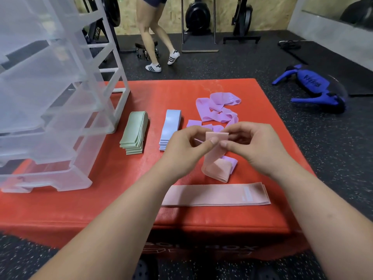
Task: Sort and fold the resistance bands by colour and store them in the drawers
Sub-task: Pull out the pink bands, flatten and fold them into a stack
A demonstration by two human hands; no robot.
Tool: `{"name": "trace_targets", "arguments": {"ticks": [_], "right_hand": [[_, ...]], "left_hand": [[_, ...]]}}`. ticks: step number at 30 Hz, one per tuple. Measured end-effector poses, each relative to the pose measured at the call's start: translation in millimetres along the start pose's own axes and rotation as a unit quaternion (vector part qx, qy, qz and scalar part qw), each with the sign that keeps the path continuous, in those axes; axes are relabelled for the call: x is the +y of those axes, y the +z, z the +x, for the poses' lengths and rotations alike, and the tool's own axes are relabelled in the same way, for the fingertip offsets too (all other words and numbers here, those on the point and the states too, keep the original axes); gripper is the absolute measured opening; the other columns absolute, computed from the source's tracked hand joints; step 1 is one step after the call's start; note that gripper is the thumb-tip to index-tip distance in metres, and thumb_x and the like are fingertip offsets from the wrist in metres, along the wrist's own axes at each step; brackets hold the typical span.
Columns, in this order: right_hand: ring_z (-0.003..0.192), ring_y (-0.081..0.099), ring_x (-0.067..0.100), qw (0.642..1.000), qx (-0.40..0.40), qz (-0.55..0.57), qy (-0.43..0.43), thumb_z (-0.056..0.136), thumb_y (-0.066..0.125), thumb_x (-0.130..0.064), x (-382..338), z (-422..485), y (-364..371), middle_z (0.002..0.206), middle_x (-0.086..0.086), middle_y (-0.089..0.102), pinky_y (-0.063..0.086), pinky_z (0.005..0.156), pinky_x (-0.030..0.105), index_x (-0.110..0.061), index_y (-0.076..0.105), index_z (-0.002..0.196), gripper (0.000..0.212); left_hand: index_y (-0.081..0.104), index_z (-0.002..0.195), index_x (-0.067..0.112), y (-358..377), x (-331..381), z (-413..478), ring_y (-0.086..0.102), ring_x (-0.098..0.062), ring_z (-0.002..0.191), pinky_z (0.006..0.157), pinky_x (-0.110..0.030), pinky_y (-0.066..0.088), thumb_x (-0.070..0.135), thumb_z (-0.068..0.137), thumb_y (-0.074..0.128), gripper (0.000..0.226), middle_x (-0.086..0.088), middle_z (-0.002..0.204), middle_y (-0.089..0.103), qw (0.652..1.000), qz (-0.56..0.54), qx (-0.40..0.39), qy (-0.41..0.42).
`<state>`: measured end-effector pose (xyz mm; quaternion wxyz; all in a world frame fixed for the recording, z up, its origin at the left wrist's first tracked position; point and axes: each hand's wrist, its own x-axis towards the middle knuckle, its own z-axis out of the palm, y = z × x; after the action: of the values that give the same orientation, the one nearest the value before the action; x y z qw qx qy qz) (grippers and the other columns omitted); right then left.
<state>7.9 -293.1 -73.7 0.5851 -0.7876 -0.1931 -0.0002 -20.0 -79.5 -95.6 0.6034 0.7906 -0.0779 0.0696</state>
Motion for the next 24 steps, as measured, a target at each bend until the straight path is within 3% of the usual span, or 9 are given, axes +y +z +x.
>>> {"name": "trace_targets", "arguments": {"ticks": [2, 4, 8, 12, 14, 16, 18, 21, 24], "right_hand": [[0.086, 0.076, 0.029, 1.0, 0.002, -0.005, -0.017, 0.08, 0.088, -0.006, -1.3, -2.1, 5.0, 0.088, 0.005, 0.079, 0.061, 0.083, 0.038, -0.02, 0.076, 0.101, 0.028], [0.086, 0.076, 0.027, 1.0, 0.008, 0.009, -0.012, 0.079, 0.088, -0.006, 0.0, -3.4, 7.6, 0.087, 0.004, 0.079, 0.061, 0.084, 0.039, -0.021, 0.073, 0.101, 0.031], [0.089, 0.076, 0.022, 0.997, -0.056, -0.047, 0.018, 0.083, 0.086, -0.011, 13.4, -4.6, 11.4, 0.089, 0.0, 0.079, 0.059, 0.091, 0.047, -0.026, 0.07, 0.106, 0.032], [0.096, 0.075, 0.018, 0.995, -0.064, -0.072, -0.029, 0.088, 0.079, -0.008, 19.1, -0.8, 15.3, 0.098, -0.004, 0.078, 0.059, 0.094, 0.044, -0.02, 0.074, 0.103, 0.019], [0.097, 0.073, 0.017, 0.992, -0.078, -0.085, -0.049, 0.09, 0.076, -0.012, 18.3, 1.4, 16.2, 0.099, -0.005, 0.077, 0.058, 0.092, 0.039, -0.023, 0.073, 0.105, 0.02], [0.093, 0.072, 0.018, 0.989, -0.102, -0.097, -0.036, 0.088, 0.077, -0.013, 21.1, 1.7, 16.6, 0.099, -0.005, 0.075, 0.057, 0.088, 0.035, -0.028, 0.071, 0.108, 0.025], [0.083, 0.069, 0.017, 0.985, -0.123, -0.124, -0.007, 0.085, 0.08, -0.011, 28.9, 1.7, 15.6, 0.094, -0.007, 0.075, 0.056, 0.081, 0.032, -0.029, 0.071, 0.106, 0.029], [0.075, 0.065, 0.006, 0.971, -0.126, -0.204, 0.02, 0.084, 0.084, -0.019, 40.6, 3.2, 8.3, 0.084, -0.015, 0.073, 0.051, 0.075, 0.031, -0.031, 0.072, 0.094, 0.019], [0.08, 0.068, 0.006, 0.963, -0.108, -0.244, 0.03, 0.084, 0.084, -0.028, 39.3, 5.4, -3.4, 0.083, -0.014, 0.074, 0.054, 0.078, 0.035, -0.032, 0.073, 0.089, 0.014]], "left_hand": [[0.077, 0.097, 0.025, -1.1, 2.0, -0.3, 0.057, -0.007, 0.067, 0.065, -0.027, 0.047, 0.025, 0.096, 0.079, 0.001, 0.011, 0.075, 0.068, 1.0, 0.016, -0.009, 0.006], [0.076, 0.09, 0.028, -2.2, 3.4, -0.2, 0.049, -0.01, 0.065, 0.063, -0.031, 0.041, 0.024, 0.097, 0.078, 0.008, 0.002, 0.068, 0.06, 0.999, 0.034, -0.001, 0.015], [0.078, 0.097, 0.024, -7.8, 8.8, -0.3, 0.056, -0.021, 0.074, 0.068, -0.046, 0.049, 0.021, 0.096, 0.077, 0.004, -0.021, 0.083, 0.068, 1.0, 0.0, 0.017, 0.017], [0.078, 0.102, 0.023, -14.6, 11.9, -0.7, 0.064, -0.035, 0.081, 0.081, -0.054, 0.055, 0.019, 0.095, 0.073, 0.01, -0.014, 0.093, 0.075, 1.0, 0.018, -0.008, 0.02], [0.077, 0.099, 0.021, -18.6, 14.8, -1.5, 0.062, -0.034, 0.076, 0.075, -0.049, 0.054, 0.022, 0.097, 0.074, 0.004, -0.011, 0.086, 0.075, 0.999, 0.028, -0.003, 0.035], [0.076, 0.096, 0.017, -22.0, 16.3, -1.3, 0.057, -0.011, 0.067, 0.065, -0.033, 0.047, 0.017, 0.1, 0.073, 0.004, 0.005, 0.074, 0.072, 0.999, 0.015, 0.023, 0.047], [0.074, 0.095, 0.015, -24.7, 18.7, -1.5, 0.056, -0.003, 0.064, 0.063, -0.022, 0.044, 0.011, 0.101, 0.07, 0.008, 0.015, 0.07, 0.067, 0.996, -0.019, 0.068, 0.05], [0.074, 0.098, 0.009, -32.1, 19.0, -0.5, 0.055, -0.011, 0.07, 0.064, -0.024, 0.045, 0.012, 0.102, 0.069, 0.007, 0.005, 0.079, 0.068, 0.988, -0.064, 0.138, 0.038], [0.075, 0.101, 0.008, -42.4, 12.9, -0.8, 0.058, -0.009, 0.072, 0.069, -0.023, 0.049, 0.017, 0.102, 0.069, 0.011, 0.001, 0.081, 0.07, 0.981, -0.067, 0.182, 0.015]]}}
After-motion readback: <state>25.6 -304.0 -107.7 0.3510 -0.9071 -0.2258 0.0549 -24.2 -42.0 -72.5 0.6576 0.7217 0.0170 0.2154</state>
